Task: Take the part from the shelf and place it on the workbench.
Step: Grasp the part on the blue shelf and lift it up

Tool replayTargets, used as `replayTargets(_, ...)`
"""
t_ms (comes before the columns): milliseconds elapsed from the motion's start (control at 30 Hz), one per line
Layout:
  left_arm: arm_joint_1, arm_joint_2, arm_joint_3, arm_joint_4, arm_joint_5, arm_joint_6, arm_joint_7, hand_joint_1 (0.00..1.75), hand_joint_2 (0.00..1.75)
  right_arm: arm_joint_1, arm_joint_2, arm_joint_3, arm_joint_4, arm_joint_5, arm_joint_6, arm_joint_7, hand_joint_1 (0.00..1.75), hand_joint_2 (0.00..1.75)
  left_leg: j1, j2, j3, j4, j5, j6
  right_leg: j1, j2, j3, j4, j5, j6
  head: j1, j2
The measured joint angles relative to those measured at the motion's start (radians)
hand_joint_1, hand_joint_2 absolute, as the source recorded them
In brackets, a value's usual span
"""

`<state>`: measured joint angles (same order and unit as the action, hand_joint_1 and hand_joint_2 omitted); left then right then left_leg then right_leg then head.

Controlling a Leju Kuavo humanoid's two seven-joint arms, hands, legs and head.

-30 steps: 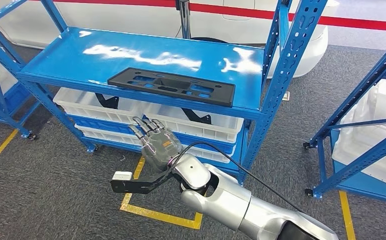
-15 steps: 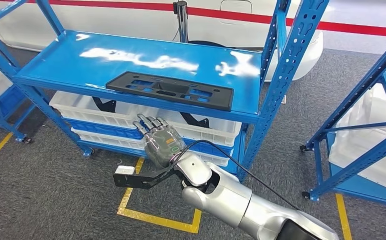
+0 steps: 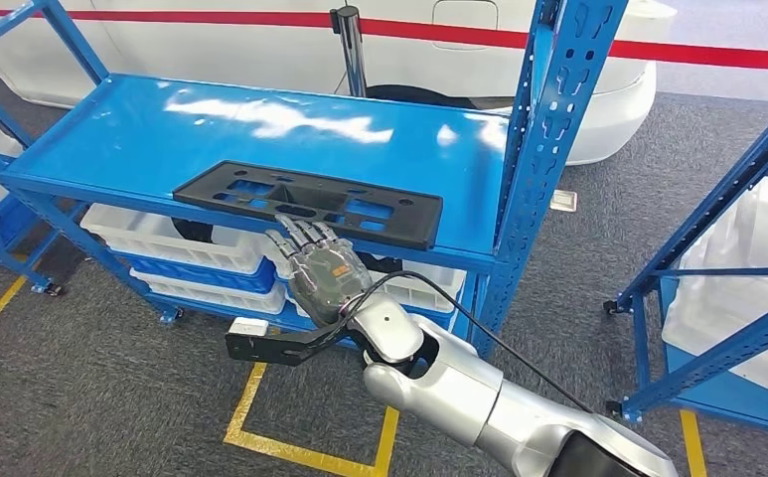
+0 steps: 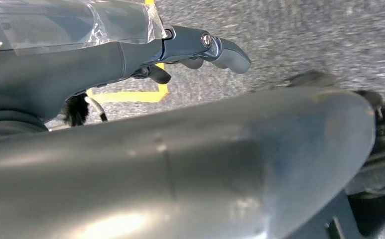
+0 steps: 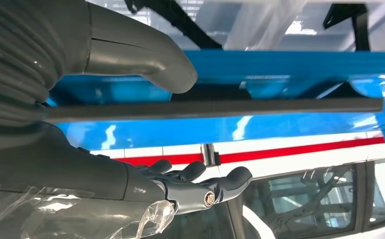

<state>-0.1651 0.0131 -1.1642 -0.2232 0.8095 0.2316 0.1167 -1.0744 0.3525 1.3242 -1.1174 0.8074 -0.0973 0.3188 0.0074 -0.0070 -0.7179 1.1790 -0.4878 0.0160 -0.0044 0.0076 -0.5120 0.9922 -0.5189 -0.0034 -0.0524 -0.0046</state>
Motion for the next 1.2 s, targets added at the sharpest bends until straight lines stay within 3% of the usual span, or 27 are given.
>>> replayTargets(67, 0.001, 0.003, 0.0, 0.001, 0.0, 0.0, 0.0, 0.0, 0.0, 0.0, -0.002, -0.001, 0.001, 0.0, 0.0, 0.001, 0.0, 1.75, -0.022, 0.004, 0.025, -0.136, 0.104, 0.035, 0.007, 0.0, 0.028, -0.008, -0.019, -0.002, 0.0, 0.0)
replayTargets(100, 0.002, 0.004, 0.0, 0.001, 0.0, 0.0, 0.0, 0.0, 0.0, 0.0, -0.004, -0.002, 0.001, 0.0, 0.0, 0.002, 0.0, 1.75, -0.03, 0.006, 0.037, -0.18, 0.136, 0.041, 0.01, 0.0, 0.038, -0.016, -0.027, -0.001, 0.0, 0.0)
replayTargets(133, 0.002, 0.004, 0.0, 0.002, 0.0, 0.0, 0.0, 0.0, 0.0, 0.0, -0.005, -0.002, 0.002, 0.0, 0.0, 0.002, 0.0, 1.75, -0.034, 0.006, 0.045, -0.204, 0.149, 0.042, 0.011, 0.0, 0.046, -0.022, -0.032, 0.001, 0.0, 0.0)
replayTargets(200, 0.003, 0.003, 0.0, 0.002, -0.001, 0.0, 0.002, 0.0, 0.0, 0.0, -0.004, -0.003, 0.002, -0.001, 0.0, 0.003, 0.0, 1.75, -0.032, 0.004, 0.065, -0.221, 0.14, 0.038, 0.014, -0.002, 0.059, -0.026, -0.036, 0.005, 0.0, 0.0)
replayTargets(267, 0.001, 0.003, 0.0, 0.002, -0.001, 0.001, 0.002, 0.0, 0.0, -0.001, 0.0, -0.004, 0.002, -0.001, 0.0, 0.002, 0.0, 1.75, -0.025, 0.0, 0.09, -0.233, 0.13, 0.043, 0.015, -0.002, 0.042, 0.024, -0.039, 0.012, 0.001, 0.0)
replayTargets(367, -0.002, 0.002, 0.0, 0.002, -0.001, 0.001, 0.001, 0.0, 0.0, 0.0, -0.004, -0.004, 0.002, -0.003, 0.0, 0.0, 0.0, 1.75, -0.018, -0.006, 0.127, -0.243, 0.111, 0.05, 0.013, -0.002, -0.068, 0.21, -0.101, 0.024, 0.001, 0.0)
replayTargets(400, 0.0, 0.002, 0.0, 0.002, -0.001, 0.001, 0.0, 0.0, 0.0, 0.004, -0.008, -0.004, 0.003, -0.006, 0.001, -0.001, 0.0, 1.75, -0.016, -0.01, 0.138, -0.243, 0.103, 0.049, 0.011, -0.002, -0.106, 0.254, -0.125, 0.028, 0.001, 0.0)
replayTargets(433, 0.003, 0.002, 0.0, 0.002, -0.001, 0.001, -0.002, 0.0, 0.0, 0.008, -0.011, -0.004, 0.003, -0.009, 0.003, -0.002, 0.0, 1.75, -0.013, -0.013, 0.149, -0.243, 0.094, 0.046, 0.01, -0.002, -0.131, 0.265, -0.128, 0.031, 0.001, 0.0)
replayTargets(467, 0.006, 0.001, 0.0, 0.002, -0.001, 0.002, -0.003, 0.0, 0.0, 0.011, -0.013, -0.004, 0.003, -0.012, 0.005, -0.003, 0.0, 1.75, -0.011, -0.017, 0.161, -0.243, 0.085, 0.043, 0.009, -0.002, -0.142, 0.244, -0.107, 0.033, 0.001, 0.0)
replayTargets(567, 0.007, 0.001, 0.0, 0.002, -0.001, 0.002, -0.006, 0.0, 0.0, 0.011, -0.014, -0.004, 0.002, -0.023, 0.007, -0.01, 0.0, 1.75, -0.009, -0.022, 0.193, -0.242, 0.059, 0.031, 0.005, -0.001, -0.115, 0.053, 0.053, 0.031, 0.001, 0.0)
replayTargets(600, 0.004, 0.001, 0.0, 0.002, -0.001, 0.001, -0.006, 0.0, 0.0, 0.01, -0.013, -0.004, 0.002, -0.027, 0.008, -0.012, 0.0, 1.75, -0.009, -0.023, 0.196, -0.242, 0.053, 0.026, 0.006, 0.0, -0.106, 0.009, 0.086, 0.026, 0.0, 0.0)
replayTargets(633, 0.003, 0.001, 0.0, 0.002, -0.001, 0.001, -0.006, 0.0, 0.0, 0.009, -0.012, -0.004, 0.002, -0.029, 0.008, -0.013, 0.0, 1.75, -0.01, -0.024, 0.198, -0.241, 0.048, 0.021, 0.008, 0.0, -0.103, -0.013, 0.098, 0.019, 0.0, 0.0)
replayTargets(733, 0.002, 0.0, 0.0, 0.002, -0.002, 0.001, -0.006, 0.0, 0.0, 0.007, -0.01, -0.004, 0.0, -0.035, 0.01, -0.015, 0.0, 1.75, -0.01, -0.022, 0.2, -0.237, 0.042, 0.017, 0.012, 0.0, -0.099, -0.016, 0.105, 0.003, 0.0, 0.0)
replayTargets(900, -0.006, 0.0, 0.0, 0.002, 0.0, 0.001, -0.007, 0.0, 0.0, 0.0, -0.003, -0.003, -0.001, -0.04, 0.018, -0.017, 0.0, 1.75, -0.009, -0.02, 0.205, -0.247, 0.041, 0.02, 0.013, 0.004, -0.099, -0.016, 0.102, -0.001, 0.0, 0.0)
replayTargets(1033, -0.006, 0.0, 0.0, 0.002, 0.005, 0.002, -0.013, 0.0, 0.0, -0.008, -0.003, -0.001, -0.002, -0.069, 0.083, -0.018, 0.0, 1.75, -0.009, -0.02, 0.207, -0.255, 0.039, 0.018, 0.014, 0.003, -0.099, -0.016, 0.1, -0.003, 0.0, 0.0)
replayTargets(1200, -0.004, 0.0, 0.0, 0.002, 0.015, 0.003, -0.023, 0.0, 0.0, -0.018, -0.002, 0.008, -0.006, -0.104, 0.146, -0.007, 0.0, 1.75, -0.009, -0.02, 0.207, -0.256, 0.042, 0.007, 0.014, 0.003, -0.099, -0.016, 0.101, -0.005, 0.0, 0.0)
